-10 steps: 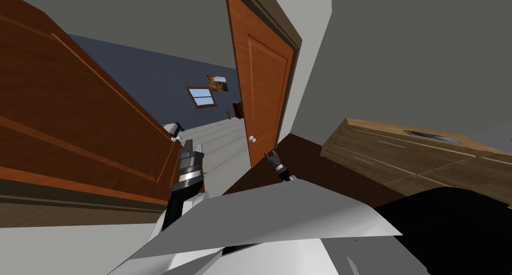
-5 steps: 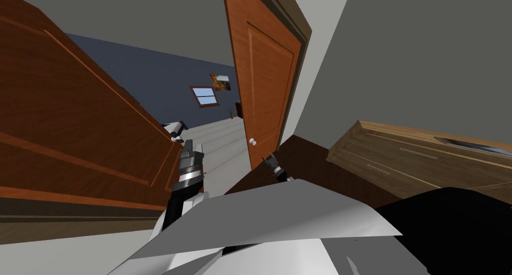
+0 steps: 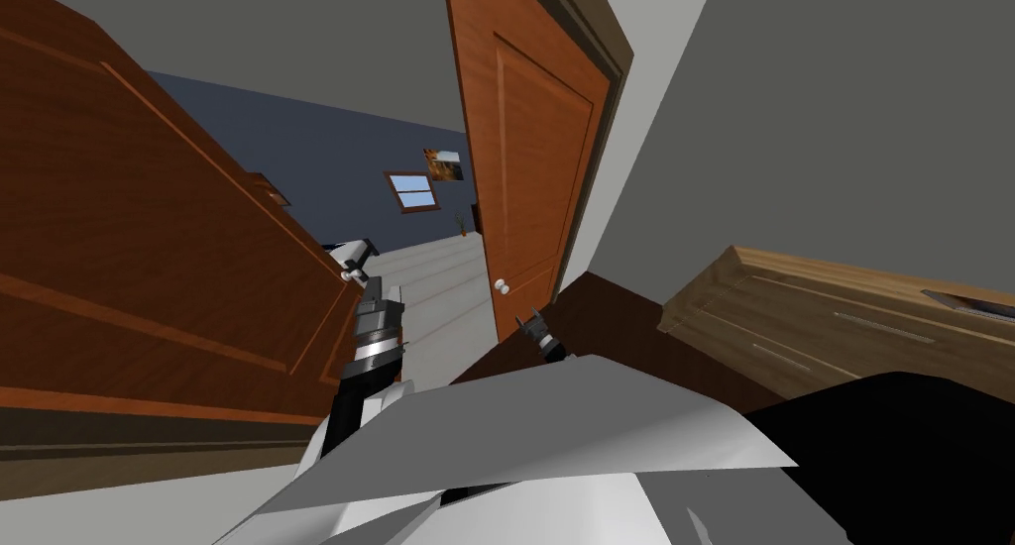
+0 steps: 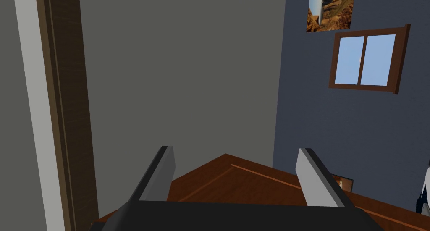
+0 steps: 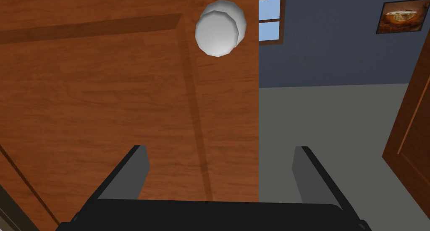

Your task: Push the door open

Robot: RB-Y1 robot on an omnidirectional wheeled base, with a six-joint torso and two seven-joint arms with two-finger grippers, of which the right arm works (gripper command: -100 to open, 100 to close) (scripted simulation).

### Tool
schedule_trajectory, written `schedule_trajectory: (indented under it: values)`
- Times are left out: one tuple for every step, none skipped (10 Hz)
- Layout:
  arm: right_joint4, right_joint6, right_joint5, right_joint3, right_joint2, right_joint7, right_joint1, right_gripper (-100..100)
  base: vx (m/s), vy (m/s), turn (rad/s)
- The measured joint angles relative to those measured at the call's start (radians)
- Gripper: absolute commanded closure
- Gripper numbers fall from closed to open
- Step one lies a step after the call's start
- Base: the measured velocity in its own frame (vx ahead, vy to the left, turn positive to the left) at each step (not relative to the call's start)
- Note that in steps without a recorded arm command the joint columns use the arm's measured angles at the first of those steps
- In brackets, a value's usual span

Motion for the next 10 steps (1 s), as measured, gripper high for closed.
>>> schedule_trajectory:
  values:
    - [0.014,-0.004,0.007,-0.001,0.004,0.012,-0.003,-100,0.117,-0.059,0.074]
    - [0.037,-0.010,0.015,-0.003,0.009,0.027,-0.012,-100,0.132,-0.074,0.092]
    - [0.071,-0.022,0.024,-0.007,0.018,0.049,-0.020,-100,0.137,-0.080,0.091]
    - [0.088,-0.026,0.037,-0.005,0.028,0.069,-0.023,-100,0.136,-0.069,0.073]
    - [0.111,-0.031,0.047,-0.006,0.037,0.087,-0.030,-100,0.130,-0.093,0.077]
    - [0.130,-0.036,0.058,-0.006,0.046,0.104,-0.033,-100,0.057,-0.048,0.022]
    - [0.132,-0.037,0.059,-0.006,0.047,0.108,-0.033,-100,0.107,0.019,0.017]
    - [0.129,-0.035,0.058,-0.006,0.023,0.103,-0.034,-100,0.183,0.099,0.031]
    - [0.133,-0.033,0.056,-0.008,0.007,0.104,-0.039,-100,0.194,0.149,0.020]
    - [0.137,-0.032,0.055,-0.010,-0.004,0.107,-0.042,-100,0.200,0.133,0.012]
